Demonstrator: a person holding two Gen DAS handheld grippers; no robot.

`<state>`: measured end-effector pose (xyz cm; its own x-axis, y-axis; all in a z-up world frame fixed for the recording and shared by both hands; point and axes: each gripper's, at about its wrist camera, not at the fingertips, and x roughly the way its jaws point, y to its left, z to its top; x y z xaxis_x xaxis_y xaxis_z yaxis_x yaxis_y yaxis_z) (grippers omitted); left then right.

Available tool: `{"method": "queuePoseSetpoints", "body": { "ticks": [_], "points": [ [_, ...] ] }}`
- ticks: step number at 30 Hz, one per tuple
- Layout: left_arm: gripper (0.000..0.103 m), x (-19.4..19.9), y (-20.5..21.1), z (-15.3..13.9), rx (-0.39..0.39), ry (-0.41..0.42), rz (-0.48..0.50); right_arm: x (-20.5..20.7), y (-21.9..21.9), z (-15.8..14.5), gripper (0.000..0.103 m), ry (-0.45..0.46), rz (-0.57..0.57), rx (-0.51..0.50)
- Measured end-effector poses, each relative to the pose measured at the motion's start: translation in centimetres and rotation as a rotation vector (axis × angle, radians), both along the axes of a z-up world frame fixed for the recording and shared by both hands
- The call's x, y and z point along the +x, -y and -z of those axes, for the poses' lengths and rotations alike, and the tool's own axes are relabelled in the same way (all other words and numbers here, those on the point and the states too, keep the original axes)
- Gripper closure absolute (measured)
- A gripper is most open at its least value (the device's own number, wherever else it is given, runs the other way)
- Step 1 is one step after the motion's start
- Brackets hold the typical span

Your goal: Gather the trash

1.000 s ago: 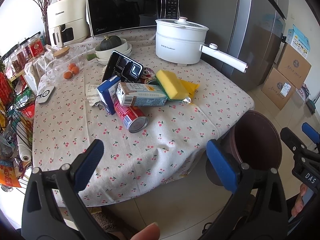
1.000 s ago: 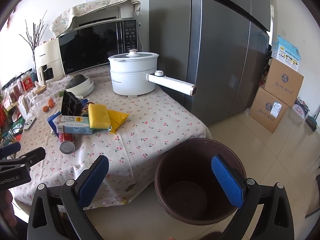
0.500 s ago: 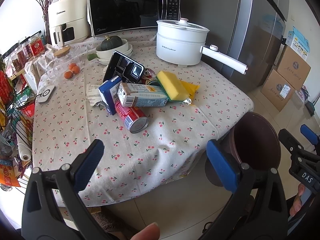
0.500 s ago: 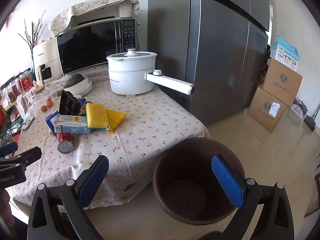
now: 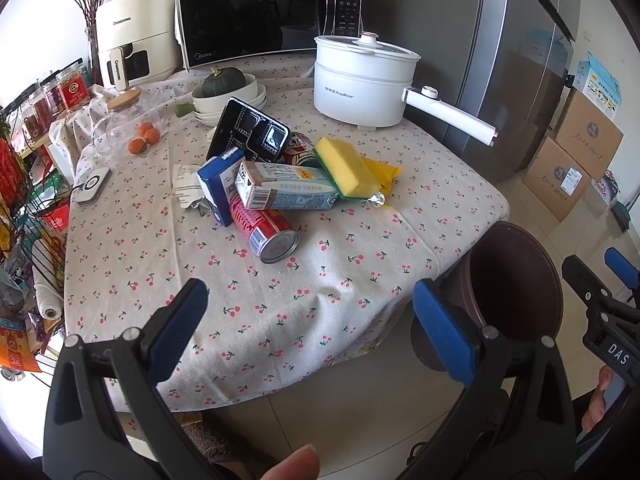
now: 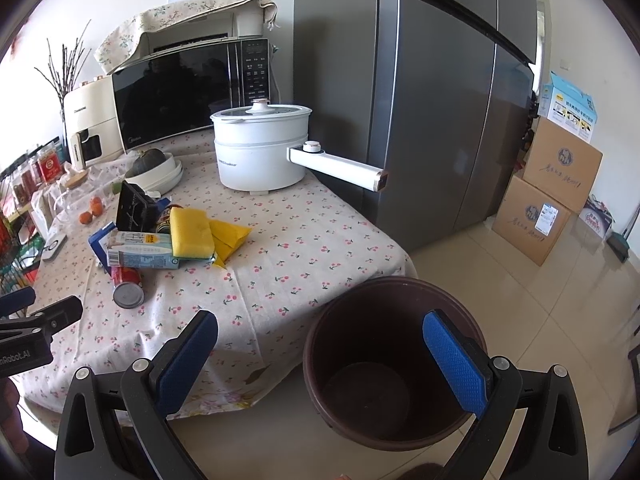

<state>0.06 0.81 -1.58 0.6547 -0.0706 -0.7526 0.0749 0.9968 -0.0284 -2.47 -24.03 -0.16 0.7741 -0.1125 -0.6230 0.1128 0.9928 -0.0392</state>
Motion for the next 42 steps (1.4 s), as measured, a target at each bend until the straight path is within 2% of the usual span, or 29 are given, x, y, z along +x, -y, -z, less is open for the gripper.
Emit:
{"method": "queuePoseSetpoints", "body": {
  "ticks": [8, 16, 21, 24, 28, 31, 35, 39, 42],
  "points": [
    [0.001, 0.1, -0.1, 0.0, 0.0, -0.002, 0.003, 0.6, 0.0, -0.2, 0.0, -0.034, -0.008, 0.0],
    [0.001, 1.1, 0.4, -0.4, 0.042, 0.001, 0.028, 1.8, -0.7, -2.5, 0.0, -0.015, -0.02, -0.051],
    [0.001, 2.4, -0.1, -0.7, 0.025, -0.021, 0.045, 3.3, -0.9, -3.7, 0.0, -0.034, -0.05, -0.041],
    [0.001, 3.6, -0.3, -0.9, 0.045, -0.038, 0.062, 4.7, -1.2, -4.1, 0.0, -0.063, -0.071, -0.051],
    [0.001, 5.9, -1.3, -0.6, 0.036, -0.107, 0.05, 6.9, -1.8, -4.3, 0.0, -0.085, -0.093, -0.065],
    [0.001, 8.2, -3.2, -0.8, -0.008, -0.158, 0.008, 8.9, -2.0, -4.2, 0.0, -0.122, -0.119, -0.047],
    [0.001, 11.4, -6.1, -0.9, -0.055, -0.157, -0.095, 11.8, -2.0, -3.3, 0.0, -0.169, -0.13, 0.008],
    [0.001, 14.2, -8.0, 1.6, -0.098, -0.195, -0.176, 14.4, -1.5, -1.0, 0.0, -0.255, -0.127, 0.088],
    [0.007, 15.9, -8.2, 3.2, -0.12, -0.24, -0.181, 16.0, -1.4, 0.3, 0.0, -0.295, -0.118, 0.108]
  ]
}}
